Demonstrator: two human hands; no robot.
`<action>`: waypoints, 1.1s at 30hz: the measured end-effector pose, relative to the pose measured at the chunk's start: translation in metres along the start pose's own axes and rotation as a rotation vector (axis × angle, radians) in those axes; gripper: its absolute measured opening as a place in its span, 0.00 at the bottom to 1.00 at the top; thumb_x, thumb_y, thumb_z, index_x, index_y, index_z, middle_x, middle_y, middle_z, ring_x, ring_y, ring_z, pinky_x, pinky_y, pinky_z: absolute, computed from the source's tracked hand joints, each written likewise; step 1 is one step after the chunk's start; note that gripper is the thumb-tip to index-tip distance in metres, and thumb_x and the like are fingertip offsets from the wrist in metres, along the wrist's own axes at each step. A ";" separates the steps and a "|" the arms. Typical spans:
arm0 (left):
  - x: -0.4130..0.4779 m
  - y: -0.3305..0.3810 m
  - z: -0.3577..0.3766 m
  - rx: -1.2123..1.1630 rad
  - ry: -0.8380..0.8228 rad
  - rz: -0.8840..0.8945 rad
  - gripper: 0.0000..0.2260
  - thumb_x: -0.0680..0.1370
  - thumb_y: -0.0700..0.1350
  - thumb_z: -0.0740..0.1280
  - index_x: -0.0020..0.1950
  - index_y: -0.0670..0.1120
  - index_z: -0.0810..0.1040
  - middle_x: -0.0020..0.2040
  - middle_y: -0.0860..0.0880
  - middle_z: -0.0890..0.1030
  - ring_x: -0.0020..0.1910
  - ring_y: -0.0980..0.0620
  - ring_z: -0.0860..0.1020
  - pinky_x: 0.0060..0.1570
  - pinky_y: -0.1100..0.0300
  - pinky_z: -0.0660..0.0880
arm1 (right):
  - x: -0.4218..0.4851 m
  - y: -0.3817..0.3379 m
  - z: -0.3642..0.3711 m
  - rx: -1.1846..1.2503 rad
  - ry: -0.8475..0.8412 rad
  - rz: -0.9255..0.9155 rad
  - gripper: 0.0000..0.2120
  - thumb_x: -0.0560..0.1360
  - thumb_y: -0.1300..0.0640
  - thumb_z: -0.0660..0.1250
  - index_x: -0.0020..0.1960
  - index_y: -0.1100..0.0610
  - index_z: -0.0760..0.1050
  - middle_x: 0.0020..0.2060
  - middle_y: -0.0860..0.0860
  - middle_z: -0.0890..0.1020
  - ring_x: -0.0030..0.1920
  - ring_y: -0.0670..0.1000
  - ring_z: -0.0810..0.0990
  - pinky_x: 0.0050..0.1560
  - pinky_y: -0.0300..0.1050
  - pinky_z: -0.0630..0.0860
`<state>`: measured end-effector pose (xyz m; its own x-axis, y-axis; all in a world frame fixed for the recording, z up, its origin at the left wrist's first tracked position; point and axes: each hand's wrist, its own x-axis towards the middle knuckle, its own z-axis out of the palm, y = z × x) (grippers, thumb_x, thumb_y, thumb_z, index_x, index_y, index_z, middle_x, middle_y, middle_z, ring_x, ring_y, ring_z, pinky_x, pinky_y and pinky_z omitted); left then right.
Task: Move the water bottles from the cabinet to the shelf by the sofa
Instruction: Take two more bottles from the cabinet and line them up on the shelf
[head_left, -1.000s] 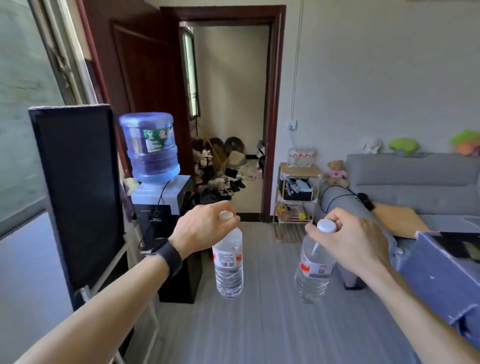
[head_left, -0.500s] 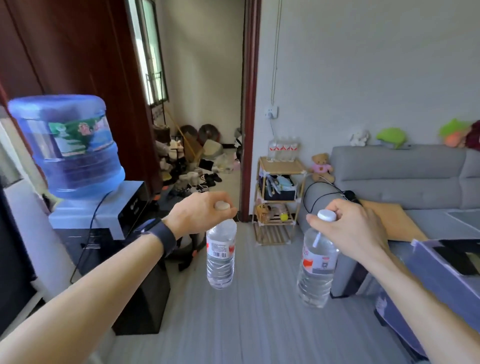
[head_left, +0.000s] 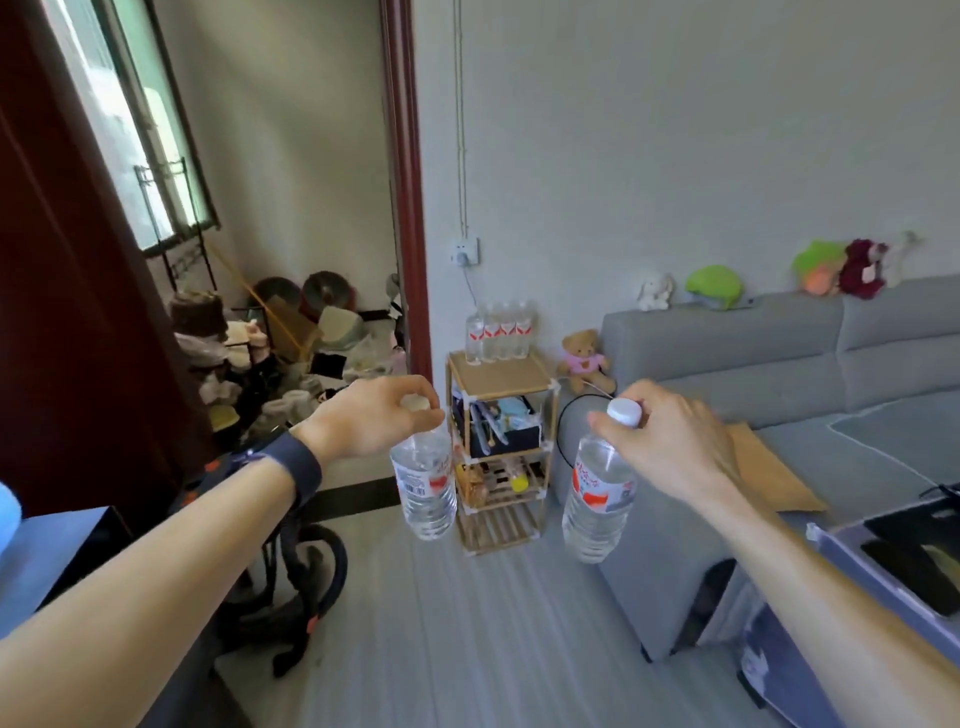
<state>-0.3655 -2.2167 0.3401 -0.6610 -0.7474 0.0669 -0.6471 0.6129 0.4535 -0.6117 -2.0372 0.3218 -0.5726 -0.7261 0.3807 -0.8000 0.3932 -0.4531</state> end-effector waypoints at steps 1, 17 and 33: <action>0.019 -0.003 0.000 -0.001 -0.004 -0.003 0.07 0.77 0.59 0.65 0.52 0.60 0.77 0.44 0.57 0.76 0.42 0.54 0.75 0.41 0.56 0.71 | 0.017 0.003 0.006 0.015 0.000 0.003 0.17 0.71 0.36 0.67 0.44 0.49 0.76 0.38 0.47 0.81 0.43 0.56 0.77 0.37 0.46 0.71; 0.336 -0.006 0.027 0.083 -0.043 -0.110 0.16 0.70 0.67 0.70 0.51 0.58 0.79 0.35 0.56 0.81 0.38 0.58 0.80 0.48 0.55 0.79 | 0.318 0.086 0.123 0.084 -0.150 -0.083 0.14 0.69 0.40 0.72 0.40 0.51 0.77 0.34 0.44 0.79 0.42 0.53 0.76 0.35 0.46 0.69; 0.634 -0.053 0.168 -0.076 -0.124 -0.169 0.15 0.68 0.63 0.72 0.48 0.55 0.80 0.31 0.56 0.83 0.33 0.62 0.80 0.42 0.59 0.78 | 0.529 0.197 0.282 0.039 -0.187 0.028 0.16 0.69 0.37 0.70 0.39 0.49 0.73 0.39 0.44 0.79 0.40 0.49 0.76 0.38 0.46 0.70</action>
<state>-0.8137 -2.6802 0.2091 -0.5900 -0.7979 -0.1237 -0.7253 0.4564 0.5154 -1.0218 -2.5028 0.2064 -0.5481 -0.8089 0.2127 -0.7748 0.3953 -0.4933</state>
